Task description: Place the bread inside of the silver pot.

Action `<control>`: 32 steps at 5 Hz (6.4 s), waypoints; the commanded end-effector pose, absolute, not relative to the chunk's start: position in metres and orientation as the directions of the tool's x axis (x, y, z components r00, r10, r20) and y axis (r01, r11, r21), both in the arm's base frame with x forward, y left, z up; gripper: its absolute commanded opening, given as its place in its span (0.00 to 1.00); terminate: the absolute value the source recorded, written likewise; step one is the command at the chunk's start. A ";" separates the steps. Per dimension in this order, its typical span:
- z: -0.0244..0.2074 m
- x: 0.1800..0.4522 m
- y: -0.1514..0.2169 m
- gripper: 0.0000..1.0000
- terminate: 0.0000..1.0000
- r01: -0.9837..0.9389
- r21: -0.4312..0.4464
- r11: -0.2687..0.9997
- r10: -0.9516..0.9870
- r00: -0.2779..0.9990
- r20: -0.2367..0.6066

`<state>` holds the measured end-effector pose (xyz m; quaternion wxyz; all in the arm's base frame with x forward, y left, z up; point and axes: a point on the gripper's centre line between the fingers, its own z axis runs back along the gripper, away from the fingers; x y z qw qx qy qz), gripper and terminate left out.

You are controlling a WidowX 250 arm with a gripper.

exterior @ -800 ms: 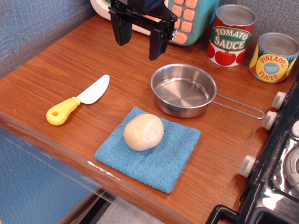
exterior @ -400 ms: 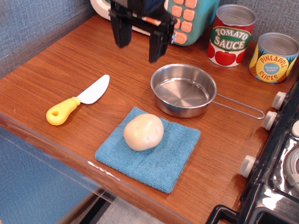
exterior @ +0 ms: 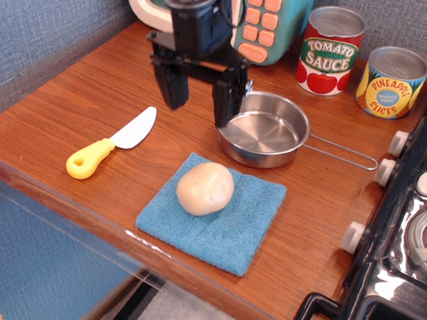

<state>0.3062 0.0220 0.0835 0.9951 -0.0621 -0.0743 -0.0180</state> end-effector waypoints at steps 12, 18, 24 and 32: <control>0.038 0.279 -0.003 0.00 0.00 -0.061 0.066 0.996 0.057 0.997 0.057; 0.089 0.314 -0.025 1.00 0.00 -0.069 -0.018 0.997 0.071 0.983 0.167; 0.036 0.314 -0.036 1.00 0.00 -0.209 0.032 0.977 0.206 0.975 0.089; 0.056 0.393 0.008 0.00 0.00 -0.221 -0.040 0.974 0.224 0.964 0.141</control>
